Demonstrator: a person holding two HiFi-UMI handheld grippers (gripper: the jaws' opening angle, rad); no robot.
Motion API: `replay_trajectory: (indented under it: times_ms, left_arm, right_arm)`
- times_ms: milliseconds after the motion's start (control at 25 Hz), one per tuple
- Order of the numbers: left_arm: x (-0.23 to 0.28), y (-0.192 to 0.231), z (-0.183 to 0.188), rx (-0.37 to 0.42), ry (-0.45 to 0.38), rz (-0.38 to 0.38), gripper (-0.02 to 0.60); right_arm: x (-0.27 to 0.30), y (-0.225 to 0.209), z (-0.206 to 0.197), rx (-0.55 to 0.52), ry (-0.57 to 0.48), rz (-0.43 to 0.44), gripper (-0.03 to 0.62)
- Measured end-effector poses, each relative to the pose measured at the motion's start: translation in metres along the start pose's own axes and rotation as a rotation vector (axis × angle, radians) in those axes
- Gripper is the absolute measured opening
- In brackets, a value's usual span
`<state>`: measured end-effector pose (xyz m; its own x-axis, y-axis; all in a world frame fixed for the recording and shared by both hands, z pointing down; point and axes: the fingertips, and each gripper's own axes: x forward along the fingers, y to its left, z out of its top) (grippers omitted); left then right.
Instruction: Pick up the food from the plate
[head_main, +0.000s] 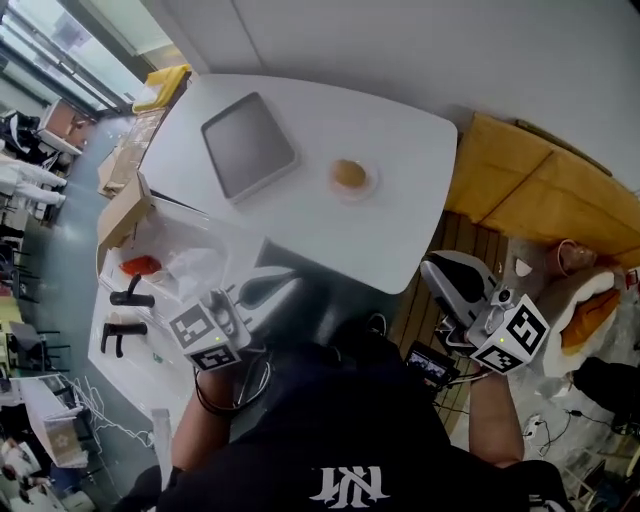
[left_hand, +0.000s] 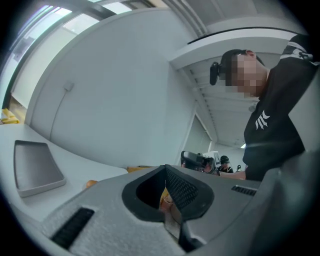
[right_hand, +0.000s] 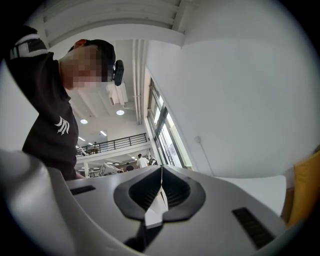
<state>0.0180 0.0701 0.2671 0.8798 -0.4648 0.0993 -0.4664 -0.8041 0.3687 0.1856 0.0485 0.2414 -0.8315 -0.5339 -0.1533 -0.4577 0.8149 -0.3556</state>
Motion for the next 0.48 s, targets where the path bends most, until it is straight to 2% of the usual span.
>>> replay_trajectory:
  times_ms: [240,480]
  left_arm:
    - [0.008,0.022,-0.002,-0.019,0.028,0.052,0.005]
    - [0.026,0.048,-0.005,-0.045,0.043,0.014,0.005]
  right_arm:
    - [0.002,-0.037,-0.003,-0.001,0.010,-0.005,0.003]
    - [0.012,-0.062,-0.010,0.033,0.026,-0.043,0.003]
